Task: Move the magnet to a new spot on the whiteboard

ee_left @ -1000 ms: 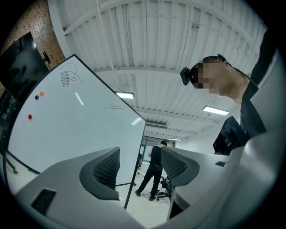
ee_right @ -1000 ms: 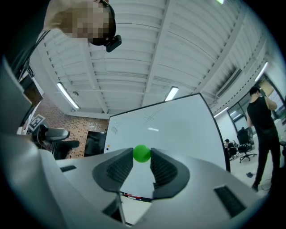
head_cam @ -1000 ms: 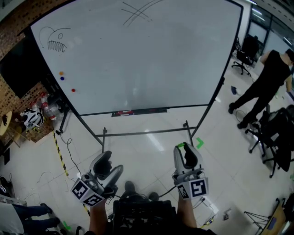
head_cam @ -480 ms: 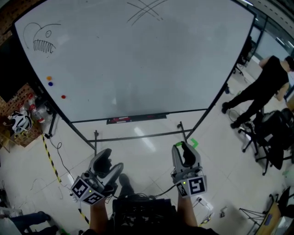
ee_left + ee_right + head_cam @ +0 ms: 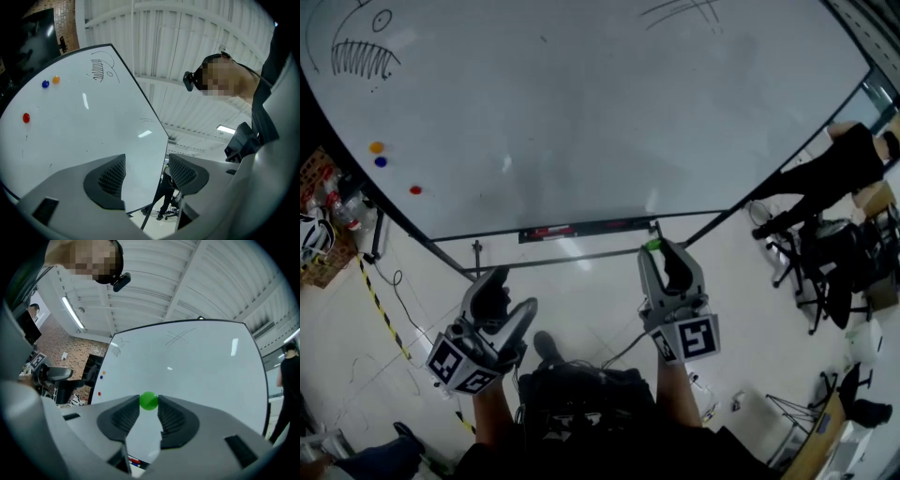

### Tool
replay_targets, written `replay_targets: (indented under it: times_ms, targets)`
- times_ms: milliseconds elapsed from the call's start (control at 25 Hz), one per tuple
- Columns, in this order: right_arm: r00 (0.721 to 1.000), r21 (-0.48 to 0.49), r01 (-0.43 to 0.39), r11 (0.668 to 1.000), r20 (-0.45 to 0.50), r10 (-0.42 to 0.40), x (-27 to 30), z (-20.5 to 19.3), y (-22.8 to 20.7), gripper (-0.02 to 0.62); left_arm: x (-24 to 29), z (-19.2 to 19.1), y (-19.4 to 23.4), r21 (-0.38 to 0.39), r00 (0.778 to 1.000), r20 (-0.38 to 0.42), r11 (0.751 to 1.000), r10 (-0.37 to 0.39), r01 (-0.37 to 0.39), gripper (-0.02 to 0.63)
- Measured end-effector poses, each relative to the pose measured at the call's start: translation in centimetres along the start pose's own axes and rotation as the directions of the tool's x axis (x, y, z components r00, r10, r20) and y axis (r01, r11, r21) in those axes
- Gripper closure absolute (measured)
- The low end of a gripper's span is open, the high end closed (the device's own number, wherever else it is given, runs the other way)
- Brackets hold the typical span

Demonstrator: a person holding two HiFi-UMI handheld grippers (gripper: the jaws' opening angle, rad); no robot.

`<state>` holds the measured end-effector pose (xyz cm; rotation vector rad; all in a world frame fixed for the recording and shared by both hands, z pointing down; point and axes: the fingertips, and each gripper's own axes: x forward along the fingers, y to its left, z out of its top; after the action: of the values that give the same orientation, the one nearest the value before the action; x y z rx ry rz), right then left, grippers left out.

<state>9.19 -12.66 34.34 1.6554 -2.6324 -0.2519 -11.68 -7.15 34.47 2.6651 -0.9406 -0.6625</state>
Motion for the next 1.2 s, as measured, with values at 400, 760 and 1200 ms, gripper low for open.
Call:
replay_targets:
  times_ms: [400,760,1200]
  targets:
    - [0.998,-0.020,0.052,0.998,-0.033,-0.052,5.6,-1.4,2.4,0.446,-0.5,0.4,6.5,-0.056,1.000,-0.008,0.998,-0.028,0.028,0.325]
    - [0.997,-0.059,0.049,0.997,-0.050,-0.052,9.0,-2.8,2.1,0.446,0.2,0.3,8.5,-0.040,1.000,-0.008,0.999,-0.004,0.004,0.325]
    - [0.996,-0.101,0.049,0.994,-0.064,-0.056,16.2,-4.0,-2.8,0.446,1.9,1.1,9.6,-0.009,0.998,0.014,0.998,0.058,-0.058,0.325]
